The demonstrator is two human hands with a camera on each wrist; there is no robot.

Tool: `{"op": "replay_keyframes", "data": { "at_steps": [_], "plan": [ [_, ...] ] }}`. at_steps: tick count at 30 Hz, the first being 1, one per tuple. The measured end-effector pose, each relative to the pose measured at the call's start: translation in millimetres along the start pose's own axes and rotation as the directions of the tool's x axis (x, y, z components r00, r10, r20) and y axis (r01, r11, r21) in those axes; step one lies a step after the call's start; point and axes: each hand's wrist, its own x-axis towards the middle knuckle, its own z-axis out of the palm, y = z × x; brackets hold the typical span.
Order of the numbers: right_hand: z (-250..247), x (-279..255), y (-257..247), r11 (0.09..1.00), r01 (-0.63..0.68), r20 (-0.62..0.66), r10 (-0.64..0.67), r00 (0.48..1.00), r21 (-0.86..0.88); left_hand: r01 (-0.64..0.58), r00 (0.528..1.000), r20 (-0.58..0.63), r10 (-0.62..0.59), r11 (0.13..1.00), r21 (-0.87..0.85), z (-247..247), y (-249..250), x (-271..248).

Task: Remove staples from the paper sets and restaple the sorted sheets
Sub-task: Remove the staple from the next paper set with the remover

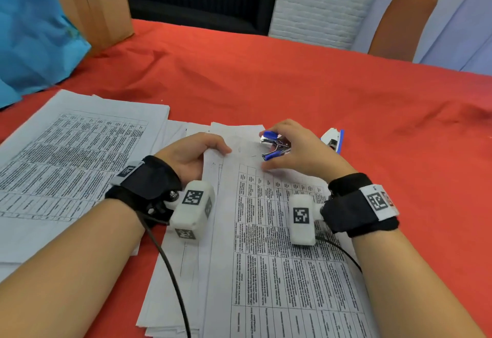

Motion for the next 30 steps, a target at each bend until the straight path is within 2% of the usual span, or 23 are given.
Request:
{"op": "replay_keyframes", "data": {
  "at_steps": [3,7,12,17,25,30],
  "plan": [
    [-2.2,1.5,-9.7,0.989,0.072,0.030,-0.069,0.997,-0.132,-0.011,1.000,0.014,0.011,1.000,-0.012,3.4,1.2,-3.1],
    [-2.8,1.2,-11.9,0.996,0.064,-0.022,-0.065,0.998,-0.058,-0.011,1.000,-0.019,0.011,1.000,0.029,10.5,2.8,-3.2],
    [-2.9,3.6,-19.9,0.977,0.132,-0.006,-0.135,0.991,-0.167,-0.016,0.998,-0.058,0.016,1.000,0.005,15.0,1.9,-1.8],
    [0.2,4.8,-27.9,0.968,0.076,0.079,-0.058,0.995,-0.241,-0.019,0.987,-0.161,0.021,1.000,0.013,12.7,-1.5,1.0],
    [6.2,12.8,-45.7,0.850,0.182,0.223,-0.078,0.972,-0.494,-0.010,0.972,-0.236,0.023,0.998,0.057,12.0,-6.8,3.6],
    [7.5,5.6,-43.8,0.792,0.234,0.253,-0.104,0.962,-0.564,0.001,0.966,-0.259,0.022,0.996,0.087,12.3,-9.5,5.2]
  ]
}}
